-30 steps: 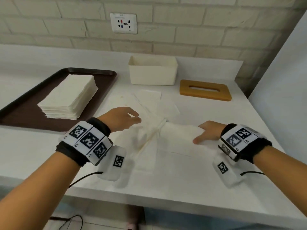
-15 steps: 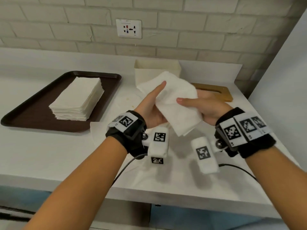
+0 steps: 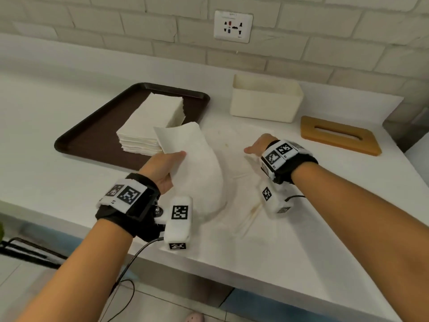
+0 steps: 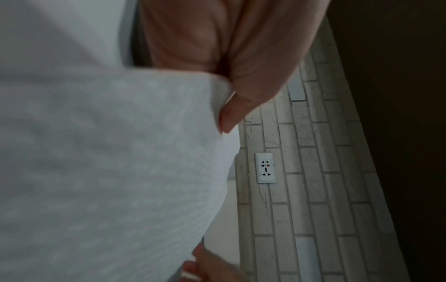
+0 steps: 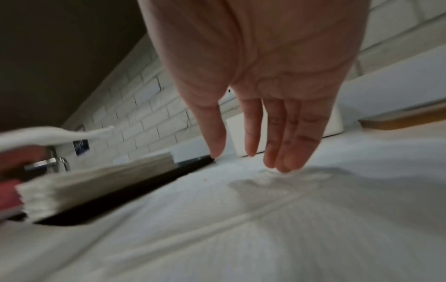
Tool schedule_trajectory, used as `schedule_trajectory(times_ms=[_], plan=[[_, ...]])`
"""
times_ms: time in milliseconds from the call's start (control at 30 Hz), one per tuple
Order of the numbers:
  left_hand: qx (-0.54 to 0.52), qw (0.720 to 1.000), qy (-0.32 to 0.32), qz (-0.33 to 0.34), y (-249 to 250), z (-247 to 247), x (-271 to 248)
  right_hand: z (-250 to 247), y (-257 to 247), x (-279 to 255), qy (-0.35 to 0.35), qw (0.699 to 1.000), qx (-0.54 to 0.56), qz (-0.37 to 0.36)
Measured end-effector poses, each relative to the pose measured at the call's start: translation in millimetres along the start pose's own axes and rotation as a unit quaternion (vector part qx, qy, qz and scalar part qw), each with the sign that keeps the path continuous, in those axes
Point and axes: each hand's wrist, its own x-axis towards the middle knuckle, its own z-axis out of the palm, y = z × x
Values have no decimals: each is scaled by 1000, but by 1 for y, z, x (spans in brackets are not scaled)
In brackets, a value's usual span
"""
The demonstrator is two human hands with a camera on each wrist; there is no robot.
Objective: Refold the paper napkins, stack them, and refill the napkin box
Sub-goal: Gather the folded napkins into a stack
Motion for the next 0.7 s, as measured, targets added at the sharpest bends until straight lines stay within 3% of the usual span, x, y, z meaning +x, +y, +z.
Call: schedule_trajectory(times_ms=[167,367,433,533,700], plan=[[14,999,-9,-46,-15,-6,8,6,-20,15,-15,990,-139,-20],[45,997,-5,-63,-29,-7,21,3,-34,27,-37,975,-219,-32],[53,996,-6,-67,-32,-11,26,6,-33,35,-44,984,-172,-23],[46,996,-6,-71,-34,-15,30,9,-32,41,-35,999,23,-4],[-3,997,-6,-80,-26,-15,33,-17,-32,29,42,981,187,-44]])
